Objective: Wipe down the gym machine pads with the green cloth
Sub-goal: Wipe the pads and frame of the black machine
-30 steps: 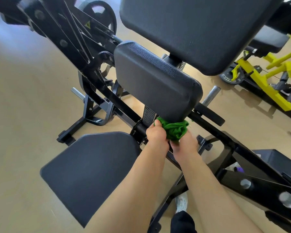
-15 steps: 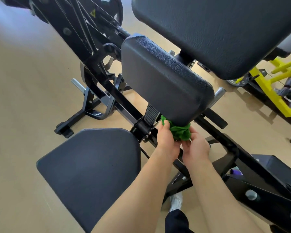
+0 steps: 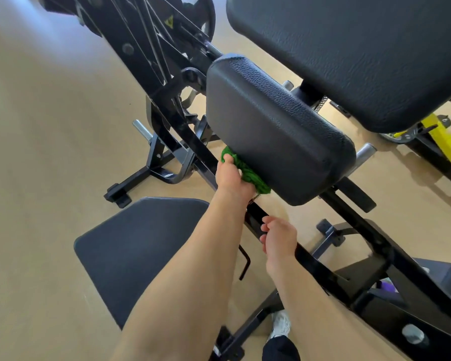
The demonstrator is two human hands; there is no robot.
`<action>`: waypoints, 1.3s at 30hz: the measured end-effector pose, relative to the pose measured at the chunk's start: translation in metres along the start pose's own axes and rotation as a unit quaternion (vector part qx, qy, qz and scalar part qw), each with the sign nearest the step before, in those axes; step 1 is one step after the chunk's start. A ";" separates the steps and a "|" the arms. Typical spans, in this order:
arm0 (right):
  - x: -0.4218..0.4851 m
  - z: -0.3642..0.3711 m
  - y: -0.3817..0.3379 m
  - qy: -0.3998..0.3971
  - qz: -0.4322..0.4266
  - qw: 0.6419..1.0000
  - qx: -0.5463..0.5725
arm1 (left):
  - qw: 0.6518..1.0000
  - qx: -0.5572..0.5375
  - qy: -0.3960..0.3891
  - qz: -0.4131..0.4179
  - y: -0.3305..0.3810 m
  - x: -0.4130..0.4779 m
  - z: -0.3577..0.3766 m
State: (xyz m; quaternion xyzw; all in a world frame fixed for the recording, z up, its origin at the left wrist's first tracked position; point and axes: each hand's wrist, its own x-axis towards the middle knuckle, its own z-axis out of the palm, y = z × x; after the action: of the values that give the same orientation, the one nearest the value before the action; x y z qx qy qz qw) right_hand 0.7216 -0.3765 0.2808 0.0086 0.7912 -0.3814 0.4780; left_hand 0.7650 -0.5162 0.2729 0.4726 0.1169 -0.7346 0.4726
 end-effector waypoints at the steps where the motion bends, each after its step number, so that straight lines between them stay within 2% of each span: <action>1: -0.002 0.003 0.000 -0.014 -0.011 1.000 -0.011 | 1.000 0.007 -0.002 -0.001 0.010 0.005 0.003; 8: -0.016 0.030 -0.034 -0.144 -0.047 0.987 -0.054 | 0.997 0.026 0.001 0.073 0.050 0.029 0.024; 10: -0.016 0.036 -0.043 -0.145 -0.054 0.987 -0.047 | 0.996 0.068 0.018 0.059 0.034 0.024 0.014; 13: -0.009 0.035 -0.038 -0.098 -0.023 0.995 -0.027 | 0.990 0.135 0.027 -0.005 0.003 0.003 -0.010; 16: -0.003 0.023 -0.019 -0.137 -0.003 0.988 -0.069 | 0.991 0.127 -0.009 -0.039 -0.001 -0.004 -0.018; 18: -0.001 0.016 -0.009 -0.144 0.024 0.987 -0.063 | 0.994 0.110 0.007 -0.007 0.016 0.008 -0.008; 21: 0.004 0.016 -0.005 -0.144 0.036 0.987 -0.061 | 0.992 0.081 0.017 0.094 0.054 0.030 0.015; 24: 0.006 0.024 -0.013 -0.156 0.016 0.986 -0.059 | 0.977 0.128 0.000 0.169 0.087 0.050 0.030; 26: 0.003 0.029 -0.023 -0.164 -0.002 0.985 -0.056 | 0.962 0.194 -0.002 0.195 0.095 0.042 0.035; 29: -0.005 0.033 -0.037 -0.186 -0.015 0.980 -0.064 | 0.938 0.260 -0.048 0.225 0.101 0.023 0.037; 31: -0.009 0.035 -0.044 -0.195 -0.026 0.978 -0.073 | 0.911 0.310 -0.067 0.264 0.111 0.015 0.044; 34: -0.013 0.034 -0.049 -0.195 -0.036 0.977 -0.082 | 0.861 0.368 -0.115 0.332 0.131 -0.014 0.072; 39: -0.021 0.033 -0.049 -0.192 -0.039 0.976 -0.093 | 0.739 0.472 -0.187 0.442 0.141 -0.058 0.111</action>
State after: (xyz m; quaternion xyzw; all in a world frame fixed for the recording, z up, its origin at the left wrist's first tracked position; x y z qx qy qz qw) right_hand 0.7390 -0.4242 0.3175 -0.1400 0.7164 -0.3194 0.6042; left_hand 0.8201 -0.6256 0.4167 0.4867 -0.5577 -0.4782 0.4727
